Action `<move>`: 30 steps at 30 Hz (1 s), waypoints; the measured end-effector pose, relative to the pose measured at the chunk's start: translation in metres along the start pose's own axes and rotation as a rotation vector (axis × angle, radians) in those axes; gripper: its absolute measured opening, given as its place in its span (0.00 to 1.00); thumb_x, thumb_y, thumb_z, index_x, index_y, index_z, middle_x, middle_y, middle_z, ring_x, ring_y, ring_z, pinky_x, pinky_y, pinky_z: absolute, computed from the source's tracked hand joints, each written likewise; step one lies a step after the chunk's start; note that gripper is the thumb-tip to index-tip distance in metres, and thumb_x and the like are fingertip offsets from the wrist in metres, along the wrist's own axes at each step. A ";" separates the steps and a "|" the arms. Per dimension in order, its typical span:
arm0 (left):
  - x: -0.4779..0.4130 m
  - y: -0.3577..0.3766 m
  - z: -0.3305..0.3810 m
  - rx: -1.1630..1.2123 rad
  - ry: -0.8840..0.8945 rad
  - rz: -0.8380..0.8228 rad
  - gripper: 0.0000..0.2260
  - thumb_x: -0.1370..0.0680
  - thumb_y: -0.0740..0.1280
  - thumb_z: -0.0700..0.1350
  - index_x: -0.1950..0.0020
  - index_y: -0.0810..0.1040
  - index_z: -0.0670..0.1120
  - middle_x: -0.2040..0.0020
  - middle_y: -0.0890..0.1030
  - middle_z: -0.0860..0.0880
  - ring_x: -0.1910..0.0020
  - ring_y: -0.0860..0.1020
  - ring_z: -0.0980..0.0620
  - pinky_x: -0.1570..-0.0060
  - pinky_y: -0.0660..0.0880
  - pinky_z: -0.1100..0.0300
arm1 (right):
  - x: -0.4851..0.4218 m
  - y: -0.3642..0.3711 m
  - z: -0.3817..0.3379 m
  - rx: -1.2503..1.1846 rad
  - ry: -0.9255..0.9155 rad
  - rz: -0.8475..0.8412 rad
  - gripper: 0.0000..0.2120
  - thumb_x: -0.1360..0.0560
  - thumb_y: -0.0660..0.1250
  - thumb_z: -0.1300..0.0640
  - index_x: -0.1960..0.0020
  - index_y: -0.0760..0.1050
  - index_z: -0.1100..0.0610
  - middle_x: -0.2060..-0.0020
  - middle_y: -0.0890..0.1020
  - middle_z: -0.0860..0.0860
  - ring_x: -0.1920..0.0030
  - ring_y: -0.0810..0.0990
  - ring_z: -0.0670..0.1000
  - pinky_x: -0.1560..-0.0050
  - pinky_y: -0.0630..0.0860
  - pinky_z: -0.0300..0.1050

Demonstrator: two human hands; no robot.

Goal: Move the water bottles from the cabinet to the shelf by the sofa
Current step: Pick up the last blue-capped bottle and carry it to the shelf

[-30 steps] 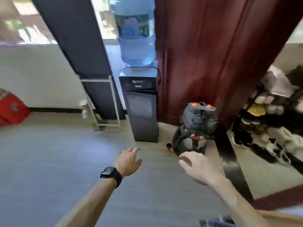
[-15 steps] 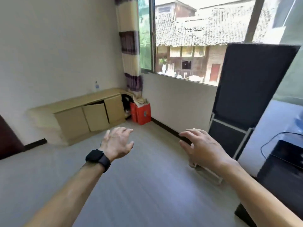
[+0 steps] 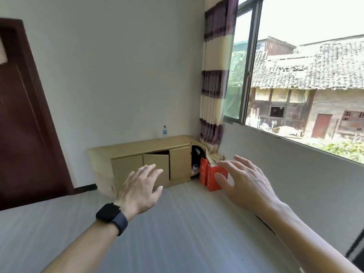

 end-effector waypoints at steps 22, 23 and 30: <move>-0.382 0.123 -0.305 -0.144 -0.263 -0.069 0.27 0.20 0.55 0.60 0.22 0.58 0.56 0.21 0.58 0.52 0.22 0.54 0.50 0.25 0.55 0.49 | -0.509 0.250 -0.011 -0.063 -0.226 -0.035 0.24 0.22 0.49 0.33 0.30 0.68 0.39 0.31 0.73 0.37 0.23 0.55 0.46 0.24 0.56 0.50; -0.405 0.131 -0.318 -0.144 -0.255 -0.069 0.27 0.20 0.55 0.60 0.22 0.57 0.57 0.21 0.58 0.52 0.22 0.54 0.50 0.25 0.54 0.48 | -0.531 0.263 -0.011 -0.068 -0.214 -0.039 0.24 0.22 0.50 0.33 0.30 0.67 0.39 0.31 0.73 0.37 0.22 0.55 0.46 0.24 0.56 0.50; -0.567 0.182 -0.381 -0.140 -0.199 -0.095 0.26 0.20 0.55 0.59 0.22 0.58 0.55 0.21 0.59 0.51 0.22 0.55 0.50 0.25 0.54 0.45 | -0.674 0.324 0.011 -0.043 -0.178 -0.014 0.28 0.24 0.44 0.31 0.30 0.67 0.39 0.32 0.73 0.36 0.22 0.55 0.46 0.24 0.58 0.51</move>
Point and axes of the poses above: each hand's wrist, its own x-axis away from the middle knuckle, its own y-axis out of the palm, z = x × y, the point moved 5 cm from there along -x, towards the middle knuckle
